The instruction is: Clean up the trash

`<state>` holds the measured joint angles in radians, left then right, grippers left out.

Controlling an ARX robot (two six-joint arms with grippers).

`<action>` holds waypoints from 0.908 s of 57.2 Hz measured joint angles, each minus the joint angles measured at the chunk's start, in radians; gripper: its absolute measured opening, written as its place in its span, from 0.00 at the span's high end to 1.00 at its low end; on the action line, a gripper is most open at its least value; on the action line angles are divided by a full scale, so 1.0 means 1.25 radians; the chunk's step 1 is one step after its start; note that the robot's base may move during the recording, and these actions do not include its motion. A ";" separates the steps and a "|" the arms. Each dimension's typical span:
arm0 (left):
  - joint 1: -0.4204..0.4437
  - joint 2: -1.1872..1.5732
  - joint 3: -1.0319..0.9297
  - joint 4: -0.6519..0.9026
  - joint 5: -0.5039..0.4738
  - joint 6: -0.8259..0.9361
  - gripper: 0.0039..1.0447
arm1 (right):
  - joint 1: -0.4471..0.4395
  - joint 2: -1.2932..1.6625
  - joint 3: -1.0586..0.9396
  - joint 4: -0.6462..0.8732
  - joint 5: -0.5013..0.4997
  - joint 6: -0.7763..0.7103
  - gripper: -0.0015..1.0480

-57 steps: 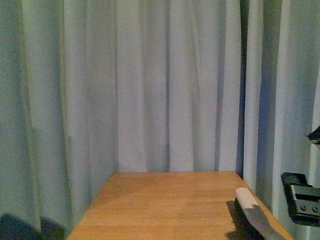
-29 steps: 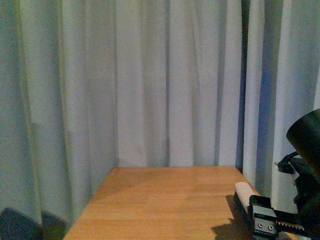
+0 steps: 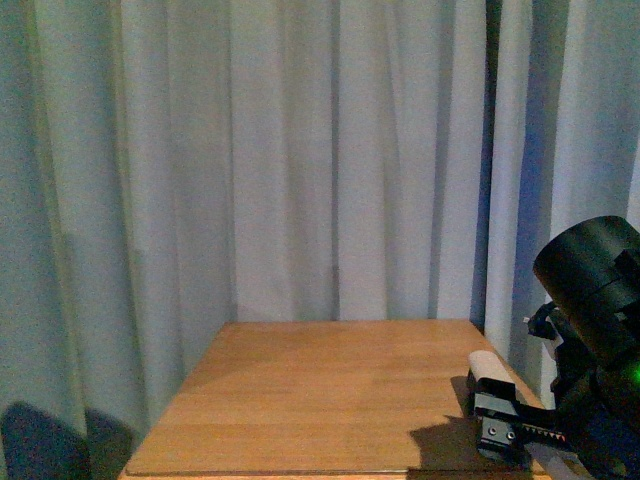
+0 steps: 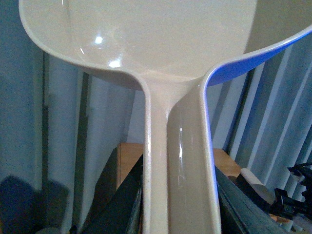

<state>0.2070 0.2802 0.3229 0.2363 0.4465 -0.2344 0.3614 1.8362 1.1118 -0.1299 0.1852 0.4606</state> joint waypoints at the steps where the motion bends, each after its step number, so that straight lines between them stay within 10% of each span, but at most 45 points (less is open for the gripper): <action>1: 0.000 0.000 0.000 0.000 0.000 0.000 0.74 | 0.001 0.001 0.000 0.000 0.000 0.000 0.25; 23: 0.000 0.000 0.000 0.000 0.000 0.000 0.74 | 0.006 0.002 0.001 0.005 -0.005 -0.001 0.78; 52: 0.000 0.000 0.000 0.000 0.000 0.000 0.74 | -0.021 -0.263 -0.194 0.263 0.059 -0.222 0.80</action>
<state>0.2070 0.2802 0.3229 0.2363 0.4465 -0.2344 0.3355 1.5078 0.8692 0.1993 0.2588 0.1837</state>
